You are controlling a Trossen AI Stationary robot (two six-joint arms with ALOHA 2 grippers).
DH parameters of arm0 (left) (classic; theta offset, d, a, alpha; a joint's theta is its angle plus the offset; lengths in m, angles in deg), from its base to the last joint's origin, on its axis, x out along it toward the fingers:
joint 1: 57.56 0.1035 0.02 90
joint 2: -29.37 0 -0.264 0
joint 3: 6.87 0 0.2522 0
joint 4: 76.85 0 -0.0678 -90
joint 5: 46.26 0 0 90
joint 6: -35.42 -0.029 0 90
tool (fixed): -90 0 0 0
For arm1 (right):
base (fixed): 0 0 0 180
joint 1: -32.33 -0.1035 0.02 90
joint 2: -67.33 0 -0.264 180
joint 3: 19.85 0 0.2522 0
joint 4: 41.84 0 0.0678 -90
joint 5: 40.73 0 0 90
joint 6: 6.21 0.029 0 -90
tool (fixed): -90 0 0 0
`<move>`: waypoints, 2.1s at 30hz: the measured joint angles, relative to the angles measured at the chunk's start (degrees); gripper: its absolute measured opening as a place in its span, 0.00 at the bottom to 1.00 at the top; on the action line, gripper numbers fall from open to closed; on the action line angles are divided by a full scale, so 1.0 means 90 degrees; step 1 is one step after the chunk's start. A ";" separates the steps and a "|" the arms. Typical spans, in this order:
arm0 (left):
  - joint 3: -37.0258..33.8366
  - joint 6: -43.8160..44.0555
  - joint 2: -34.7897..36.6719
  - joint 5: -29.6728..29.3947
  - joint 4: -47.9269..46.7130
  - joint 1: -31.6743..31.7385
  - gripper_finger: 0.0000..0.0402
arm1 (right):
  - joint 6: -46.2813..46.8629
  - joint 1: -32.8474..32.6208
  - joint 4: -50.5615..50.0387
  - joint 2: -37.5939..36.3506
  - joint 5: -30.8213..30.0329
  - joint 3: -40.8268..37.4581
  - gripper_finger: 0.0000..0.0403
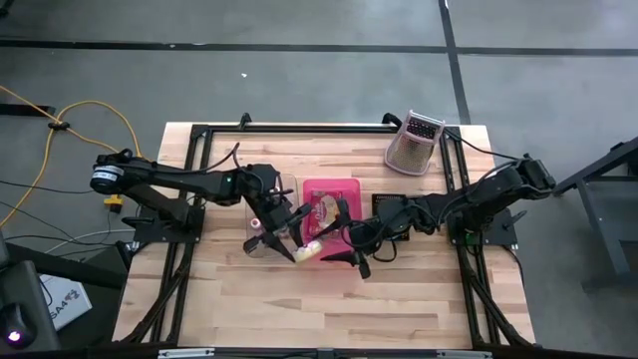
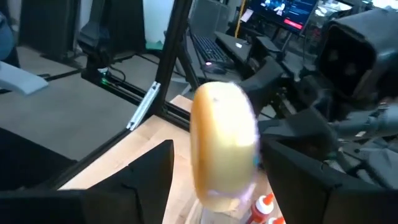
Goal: Pick & Place Food Item
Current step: Put the violet donut into the black bin
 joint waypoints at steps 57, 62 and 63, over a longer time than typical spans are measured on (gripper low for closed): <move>0.0002 -0.0095 0.0002 0.0010 0.0643 0.0078 0.32 | 0.0668 0.0423 0.0424 -0.0005 0.1095 0.0005 0.34; 0.0002 -0.0017 0.0002 -0.0013 0.0645 0.0078 0.32 | 0.0667 0.0423 0.0421 -0.0005 0.1095 0.0005 0.28; 0.0002 -0.0015 0.0002 -0.0017 0.0645 0.0078 0.32 | 0.0664 0.0423 0.0420 -0.0005 0.1095 0.0005 0.26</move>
